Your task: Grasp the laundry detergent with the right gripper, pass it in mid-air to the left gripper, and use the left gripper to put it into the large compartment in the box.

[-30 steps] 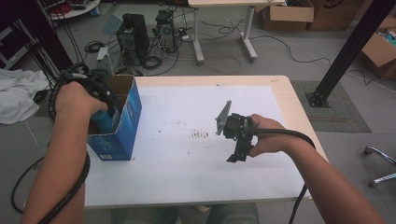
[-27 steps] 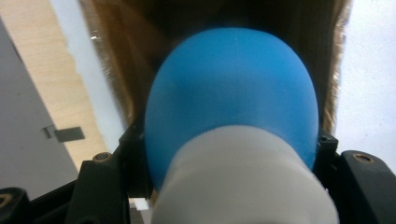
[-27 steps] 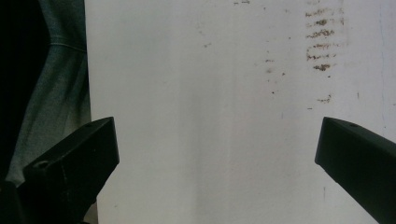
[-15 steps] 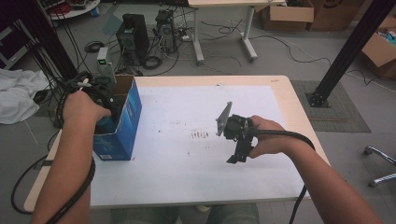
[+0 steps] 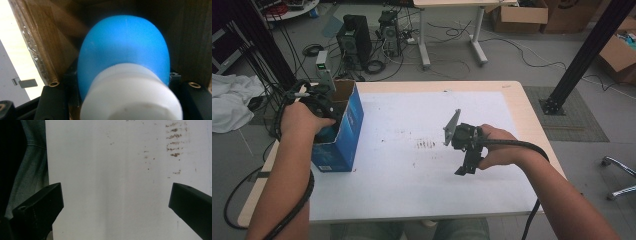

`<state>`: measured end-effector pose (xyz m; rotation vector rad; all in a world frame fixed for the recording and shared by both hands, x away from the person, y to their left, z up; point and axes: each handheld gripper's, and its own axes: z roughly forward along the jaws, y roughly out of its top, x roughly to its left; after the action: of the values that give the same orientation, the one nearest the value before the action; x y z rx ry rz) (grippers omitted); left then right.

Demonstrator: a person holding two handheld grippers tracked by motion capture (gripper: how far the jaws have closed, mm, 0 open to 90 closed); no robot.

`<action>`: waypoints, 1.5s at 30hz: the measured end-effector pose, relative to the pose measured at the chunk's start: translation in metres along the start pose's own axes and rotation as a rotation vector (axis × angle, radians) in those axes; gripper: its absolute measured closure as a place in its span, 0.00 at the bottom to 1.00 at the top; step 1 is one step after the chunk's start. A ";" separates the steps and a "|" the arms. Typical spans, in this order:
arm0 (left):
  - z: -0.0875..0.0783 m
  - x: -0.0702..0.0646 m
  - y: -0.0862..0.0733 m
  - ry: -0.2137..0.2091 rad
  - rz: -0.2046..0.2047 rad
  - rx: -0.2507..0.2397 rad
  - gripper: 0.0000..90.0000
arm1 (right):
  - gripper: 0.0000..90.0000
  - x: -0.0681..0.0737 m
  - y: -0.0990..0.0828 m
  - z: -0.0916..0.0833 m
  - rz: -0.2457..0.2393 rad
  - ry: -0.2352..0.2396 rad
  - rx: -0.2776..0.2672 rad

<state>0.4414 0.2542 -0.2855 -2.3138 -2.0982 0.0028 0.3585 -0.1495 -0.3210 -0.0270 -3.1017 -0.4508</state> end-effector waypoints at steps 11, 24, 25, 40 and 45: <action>0.001 -0.003 -0.001 0.009 0.015 -0.013 0.39 | 0.00 0.000 0.003 0.001 -0.002 0.001 -0.005; -0.010 -0.007 -0.001 0.027 0.027 -0.025 0.34 | 0.00 0.000 0.006 0.003 -0.005 0.005 -0.004; -0.012 -0.008 -0.001 0.029 0.028 -0.021 0.34 | 0.00 0.000 0.006 0.003 -0.005 0.005 -0.003; -0.049 -0.011 -0.007 0.047 0.030 -0.068 0.28 | 0.00 0.003 0.004 0.000 -0.004 0.000 -0.005; -0.058 -0.011 -0.007 0.035 0.032 -0.057 0.24 | 0.00 0.002 0.005 -0.003 -0.001 -0.007 -0.021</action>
<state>0.4340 0.2429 -0.2276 -2.3608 -2.0709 -0.0973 0.3562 -0.1458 -0.3166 -0.0270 -3.1036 -0.4845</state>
